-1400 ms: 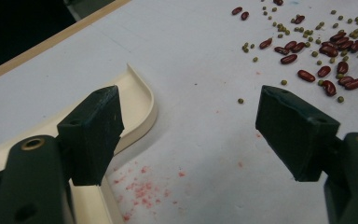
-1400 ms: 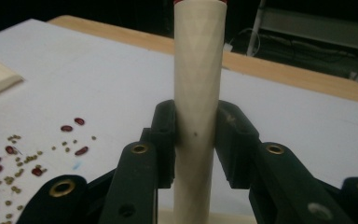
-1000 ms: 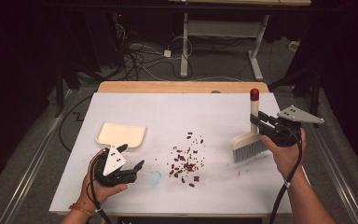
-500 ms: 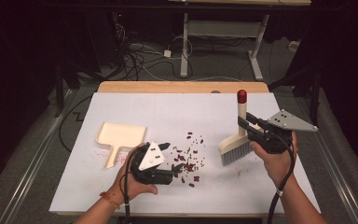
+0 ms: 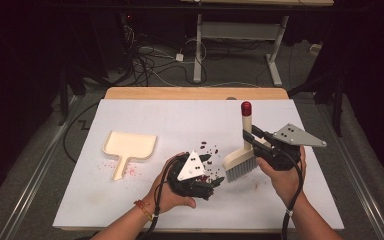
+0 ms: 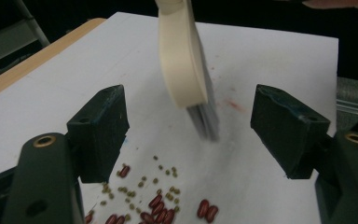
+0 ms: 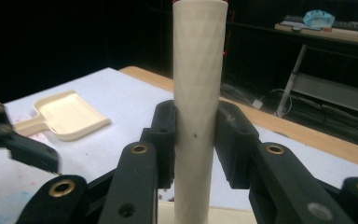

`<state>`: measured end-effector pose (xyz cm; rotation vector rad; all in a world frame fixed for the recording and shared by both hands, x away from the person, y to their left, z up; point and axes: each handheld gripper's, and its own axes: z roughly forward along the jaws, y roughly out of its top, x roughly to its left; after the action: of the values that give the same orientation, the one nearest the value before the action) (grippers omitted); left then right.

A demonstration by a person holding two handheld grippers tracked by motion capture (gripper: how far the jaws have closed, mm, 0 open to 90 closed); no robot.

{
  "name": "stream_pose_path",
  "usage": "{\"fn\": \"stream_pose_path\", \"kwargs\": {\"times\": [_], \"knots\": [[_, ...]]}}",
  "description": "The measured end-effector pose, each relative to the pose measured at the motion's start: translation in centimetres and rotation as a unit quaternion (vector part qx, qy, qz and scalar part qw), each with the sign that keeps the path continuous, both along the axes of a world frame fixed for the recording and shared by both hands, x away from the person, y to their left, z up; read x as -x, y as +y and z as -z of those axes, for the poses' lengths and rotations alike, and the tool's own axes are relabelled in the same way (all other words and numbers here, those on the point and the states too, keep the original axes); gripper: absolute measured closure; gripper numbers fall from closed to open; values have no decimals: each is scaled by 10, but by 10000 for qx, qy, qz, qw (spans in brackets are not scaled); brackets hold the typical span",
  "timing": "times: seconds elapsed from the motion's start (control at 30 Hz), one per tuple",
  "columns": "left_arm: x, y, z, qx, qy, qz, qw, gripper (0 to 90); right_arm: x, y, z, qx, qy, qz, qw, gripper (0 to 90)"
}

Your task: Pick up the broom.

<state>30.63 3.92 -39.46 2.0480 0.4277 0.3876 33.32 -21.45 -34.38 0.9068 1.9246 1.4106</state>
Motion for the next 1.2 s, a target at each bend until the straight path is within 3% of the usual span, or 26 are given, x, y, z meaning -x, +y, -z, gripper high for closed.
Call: {"fn": "stream_pose_path", "kwargs": {"times": [0.13,0.3,0.43,0.6,0.67,0.77,0.83,0.9,0.97,1.1,1.2], "knots": [[-3,-11,-1,-32,-47,-24,10000,328,9,12,-3,-16,-135,-151,9998,706],[-8,-12,-1,161,61,117,9998,456,20,24,-5,-69,-224,-363,9991,705],[-12,-7,-2,158,143,211,9995,581,27,32,-5,-68,-261,-521,9983,705],[-18,5,-6,166,246,224,9993,630,31,34,-7,-145,-314,-573,9978,701],[-21,12,-8,211,302,256,9990,652,31,32,-8,-152,-379,-756,9963,693],[-21,21,-10,80,290,484,9984,657,28,31,-9,111,-357,-1179,9923,596],[-21,26,-10,-52,322,632,9975,657,24,28,-8,343,-364,-1625,9854,532],[-20,28,-10,-108,334,727,9967,657,19,27,-4,838,-279,-2096,9738,484],[-18,33,-7,-239,350,1013,9940,657,12,25,3,1242,-56,-2426,9621,447],[-19,32,-3,-355,385,1237,9909,656,1,24,20,1762,344,-2768,9440,350],[-20,31,-1,-387,441,1417,9882,656,-8,25,34,1880,725,-3150,9274,382]]}}
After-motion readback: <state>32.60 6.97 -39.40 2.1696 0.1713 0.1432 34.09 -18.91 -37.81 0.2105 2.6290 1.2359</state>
